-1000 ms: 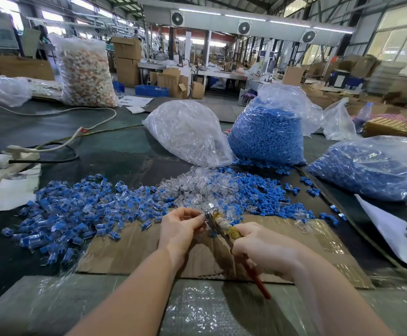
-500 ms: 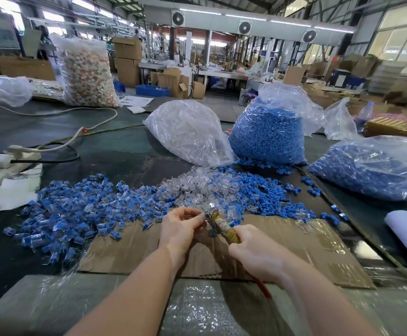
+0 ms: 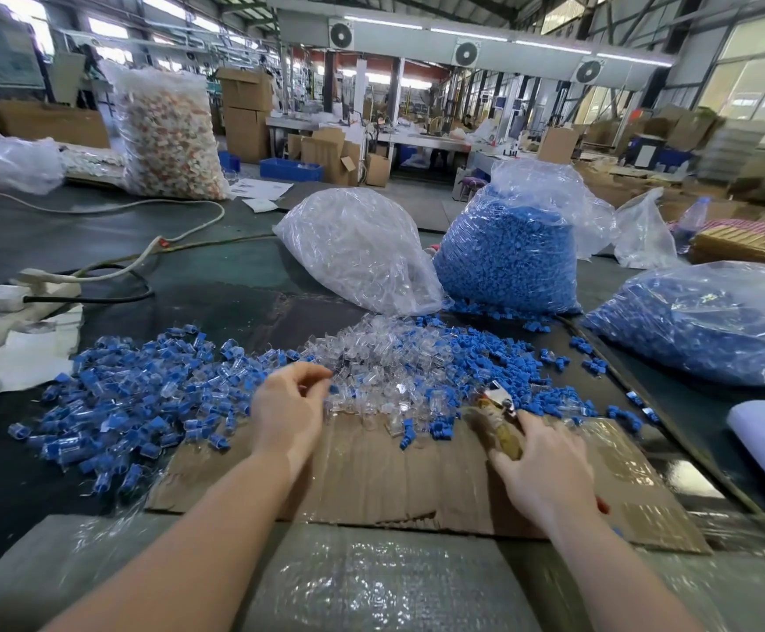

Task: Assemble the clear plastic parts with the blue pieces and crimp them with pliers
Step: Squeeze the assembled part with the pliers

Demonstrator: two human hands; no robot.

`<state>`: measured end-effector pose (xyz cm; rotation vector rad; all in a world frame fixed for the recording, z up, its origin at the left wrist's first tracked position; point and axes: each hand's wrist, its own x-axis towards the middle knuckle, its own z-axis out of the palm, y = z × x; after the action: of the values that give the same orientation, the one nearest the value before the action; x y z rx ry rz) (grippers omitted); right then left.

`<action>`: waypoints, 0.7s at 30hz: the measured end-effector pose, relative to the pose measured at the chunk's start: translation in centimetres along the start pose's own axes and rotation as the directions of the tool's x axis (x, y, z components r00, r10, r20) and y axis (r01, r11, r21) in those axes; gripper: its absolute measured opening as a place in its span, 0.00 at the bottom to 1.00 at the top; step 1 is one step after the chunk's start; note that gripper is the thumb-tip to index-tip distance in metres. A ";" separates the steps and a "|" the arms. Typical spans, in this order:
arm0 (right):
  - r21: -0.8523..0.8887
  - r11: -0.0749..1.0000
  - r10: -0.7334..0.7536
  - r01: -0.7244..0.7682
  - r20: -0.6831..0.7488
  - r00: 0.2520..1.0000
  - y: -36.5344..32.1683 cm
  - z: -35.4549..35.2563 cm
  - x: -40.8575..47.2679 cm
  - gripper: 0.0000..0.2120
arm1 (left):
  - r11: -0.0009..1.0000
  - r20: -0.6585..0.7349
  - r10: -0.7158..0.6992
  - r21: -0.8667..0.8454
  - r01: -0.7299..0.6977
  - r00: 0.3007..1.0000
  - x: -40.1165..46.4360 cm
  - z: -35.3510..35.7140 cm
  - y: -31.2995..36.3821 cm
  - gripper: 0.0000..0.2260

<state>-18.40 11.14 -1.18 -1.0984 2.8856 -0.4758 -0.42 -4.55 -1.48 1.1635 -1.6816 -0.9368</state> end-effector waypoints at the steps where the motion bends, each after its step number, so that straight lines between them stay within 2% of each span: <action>1: -0.031 1.000 0.005 -0.006 -0.008 1.000 0.2 0.3 0.0 0.24 | 0.994 -0.029 0.046 0.103 -0.043 0.998 0.7 -0.9 -0.4 0.07; 3: -0.081 0.997 0.007 -0.009 -0.019 1.000 0.4 0.7 -0.2 0.27 | 0.958 -0.078 0.120 0.270 -0.095 0.990 1.9 -2.5 -1.4 0.08; 5: -0.099 0.995 0.011 -0.016 -0.044 0.999 0.3 1.0 -0.3 0.28 | 0.923 -0.089 0.159 0.368 -0.116 0.983 2.7 -3.7 -2.6 0.08; 11: -0.148 0.989 0.005 -0.013 -0.059 0.998 0.1 0.9 -0.6 0.29 | 0.846 -0.025 0.218 0.503 -0.176 0.976 2.8 -3.8 -3.4 0.10; 14: -0.182 0.983 0.009 -0.017 -0.046 0.999 -0.2 0.7 -0.6 0.28 | 0.860 0.024 0.287 0.434 -0.268 0.958 1.6 -2.2 -2.1 0.09; 17: -0.220 0.976 -0.027 0.007 -0.092 0.995 -0.8 0.8 -0.9 0.25 | 0.883 0.174 0.335 0.285 -0.374 0.926 -0.3 0.2 -0.5 0.08; 21: -0.166 0.982 -0.114 0.091 -0.138 0.984 -1.9 1.0 -1.2 0.22 | 0.821 0.458 0.402 0.204 -0.534 0.793 -2.3 3.1 0.5 0.14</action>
<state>-16.14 10.33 -1.66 -1.2923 3.0514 -0.3478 -3.02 -1.86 -2.65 0.6984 -2.3929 -0.6036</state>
